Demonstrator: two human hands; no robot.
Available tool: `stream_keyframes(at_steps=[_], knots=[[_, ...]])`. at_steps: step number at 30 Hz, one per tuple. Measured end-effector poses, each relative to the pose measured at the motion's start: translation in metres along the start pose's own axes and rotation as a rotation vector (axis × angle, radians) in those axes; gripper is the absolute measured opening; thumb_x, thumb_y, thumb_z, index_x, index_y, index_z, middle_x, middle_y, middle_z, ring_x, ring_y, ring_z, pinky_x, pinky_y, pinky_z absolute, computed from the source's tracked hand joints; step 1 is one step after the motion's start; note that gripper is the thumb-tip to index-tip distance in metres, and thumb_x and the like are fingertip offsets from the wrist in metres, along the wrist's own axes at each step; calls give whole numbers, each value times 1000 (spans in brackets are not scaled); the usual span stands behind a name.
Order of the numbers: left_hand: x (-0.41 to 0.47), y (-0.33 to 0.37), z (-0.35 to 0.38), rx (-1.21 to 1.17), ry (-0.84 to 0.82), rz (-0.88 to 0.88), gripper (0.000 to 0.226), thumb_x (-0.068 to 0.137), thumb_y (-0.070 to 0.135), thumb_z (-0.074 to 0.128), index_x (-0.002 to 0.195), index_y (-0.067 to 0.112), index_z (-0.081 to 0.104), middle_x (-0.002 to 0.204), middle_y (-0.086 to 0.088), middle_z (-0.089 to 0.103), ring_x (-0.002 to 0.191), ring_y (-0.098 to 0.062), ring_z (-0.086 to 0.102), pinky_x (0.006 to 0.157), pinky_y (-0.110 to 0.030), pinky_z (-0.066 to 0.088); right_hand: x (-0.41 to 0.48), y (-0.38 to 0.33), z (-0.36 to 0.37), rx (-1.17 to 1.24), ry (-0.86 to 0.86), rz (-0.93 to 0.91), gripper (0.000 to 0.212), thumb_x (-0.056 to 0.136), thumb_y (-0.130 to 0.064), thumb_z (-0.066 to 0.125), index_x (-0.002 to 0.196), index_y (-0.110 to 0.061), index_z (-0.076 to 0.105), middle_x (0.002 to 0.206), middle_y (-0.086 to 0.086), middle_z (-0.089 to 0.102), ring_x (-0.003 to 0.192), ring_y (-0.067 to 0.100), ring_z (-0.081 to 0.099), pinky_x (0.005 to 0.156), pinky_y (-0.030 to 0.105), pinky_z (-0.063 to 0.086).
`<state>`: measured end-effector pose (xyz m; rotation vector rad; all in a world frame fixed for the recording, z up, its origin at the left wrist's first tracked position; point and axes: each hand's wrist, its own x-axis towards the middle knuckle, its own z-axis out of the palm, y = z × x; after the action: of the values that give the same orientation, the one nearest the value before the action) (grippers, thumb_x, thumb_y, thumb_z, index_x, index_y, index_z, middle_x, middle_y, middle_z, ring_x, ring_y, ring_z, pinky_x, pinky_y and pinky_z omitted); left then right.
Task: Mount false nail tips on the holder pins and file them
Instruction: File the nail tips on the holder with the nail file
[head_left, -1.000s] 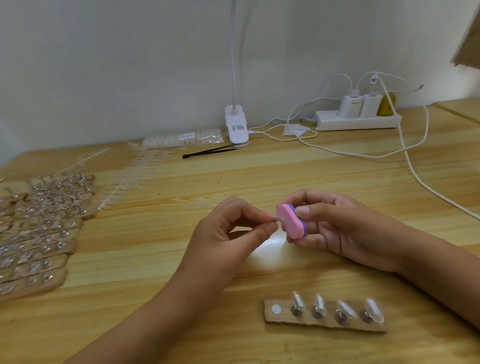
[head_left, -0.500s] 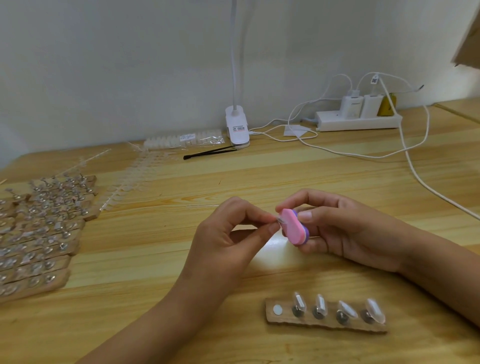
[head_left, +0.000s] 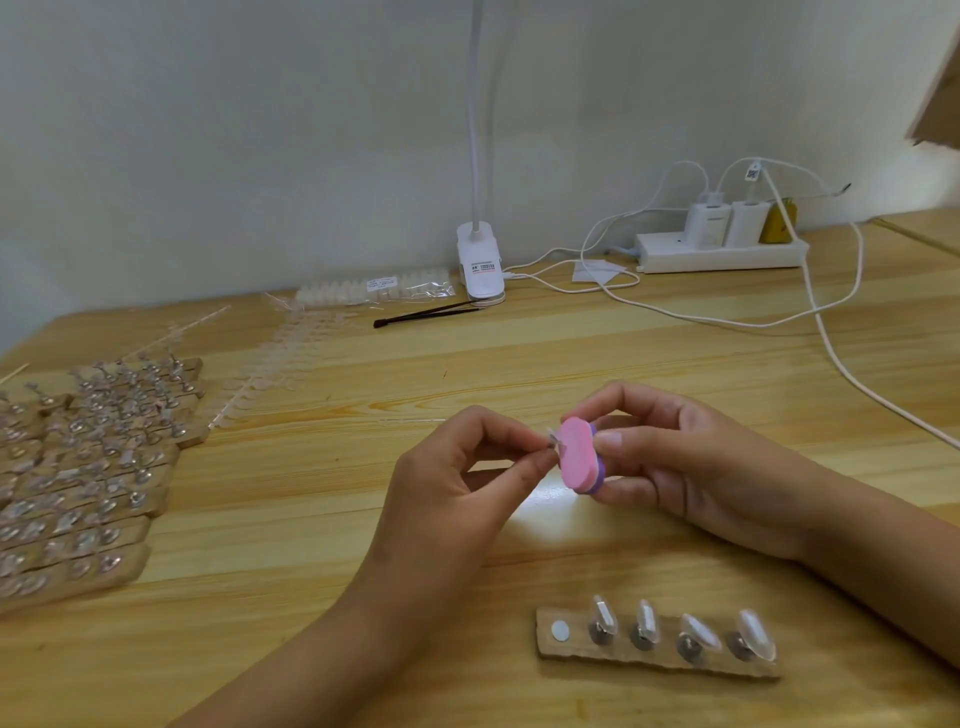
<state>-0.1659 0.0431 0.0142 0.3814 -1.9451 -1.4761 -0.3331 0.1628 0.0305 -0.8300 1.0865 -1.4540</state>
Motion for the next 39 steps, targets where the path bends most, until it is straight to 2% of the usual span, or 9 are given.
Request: stream_keyframes(at_steps=[5, 9, 13, 23, 26, 29, 32, 35, 39], knots=[[2, 0, -1, -18, 3, -28, 11, 73, 30, 75, 83, 26, 73, 88, 8, 75, 89, -6, 71, 72, -13, 52, 0, -1, -2, -12, -21, 28, 20, 77, -12, 72, 96, -15, 74, 95, 13, 71, 82, 15, 72, 70, 21, 58], [3, -3, -1, -15, -31, -50, 11, 81, 19, 76, 86, 28, 73, 91, 6, 75, 92, -7, 70, 74, -13, 51, 1, -1, -5, -6, 36, -4, 21, 73, -17, 75, 95, -18, 75, 94, 11, 72, 83, 15, 72, 71, 21, 57], [4, -4, -2, -1, -51, -48, 20, 84, 10, 74, 84, 30, 73, 91, 6, 73, 93, -7, 69, 75, -13, 51, 1, -2, -5, -17, -16, 20, 20, 76, -17, 73, 96, -16, 75, 91, 9, 71, 78, 12, 70, 68, 19, 57], [4, -4, -2, -5, -58, -36, 12, 82, 17, 75, 81, 29, 73, 90, 6, 73, 92, -8, 70, 76, -14, 51, 0, -1, -8, -22, -16, 22, 20, 77, -13, 76, 96, -15, 75, 97, 12, 72, 85, 16, 72, 73, 21, 57], [4, -5, -2, 0, -65, -34, 13, 82, 15, 75, 81, 27, 73, 90, 6, 73, 93, -8, 70, 77, -15, 52, 0, -2, -8, -56, -40, 40, 19, 79, -14, 79, 97, -15, 75, 97, 10, 72, 84, 15, 72, 73, 21, 58], [4, -5, -2, 2, -80, -24, 16, 83, 13, 74, 80, 28, 72, 89, 6, 73, 93, -8, 70, 76, -14, 51, 0, -3, -9, -59, -12, 39, 22, 74, -17, 75, 96, -16, 75, 98, 10, 72, 84, 15, 72, 72, 21, 58], [4, -4, -2, 2, -88, -14, 17, 83, 12, 74, 80, 29, 72, 89, 7, 72, 92, -7, 69, 76, -14, 52, -1, -4, -8, -85, -64, 66, 21, 75, -18, 73, 96, -16, 75, 92, 8, 71, 80, 13, 71, 69, 20, 58], [4, -3, -1, -2, -83, -14, 12, 81, 19, 75, 79, 30, 72, 89, 7, 72, 92, -7, 69, 76, -15, 51, 0, -3, -10, -65, -30, 49, 21, 73, -17, 73, 95, -16, 76, 95, 10, 72, 82, 14, 72, 70, 20, 58], [4, -4, -2, -6, -88, -9, 14, 81, 18, 74, 79, 32, 72, 89, 8, 73, 93, -8, 70, 77, -15, 52, -1, -4, -8, -96, -75, 68, 21, 75, -19, 73, 95, -17, 76, 93, 8, 72, 80, 12, 71, 71, 19, 58]])
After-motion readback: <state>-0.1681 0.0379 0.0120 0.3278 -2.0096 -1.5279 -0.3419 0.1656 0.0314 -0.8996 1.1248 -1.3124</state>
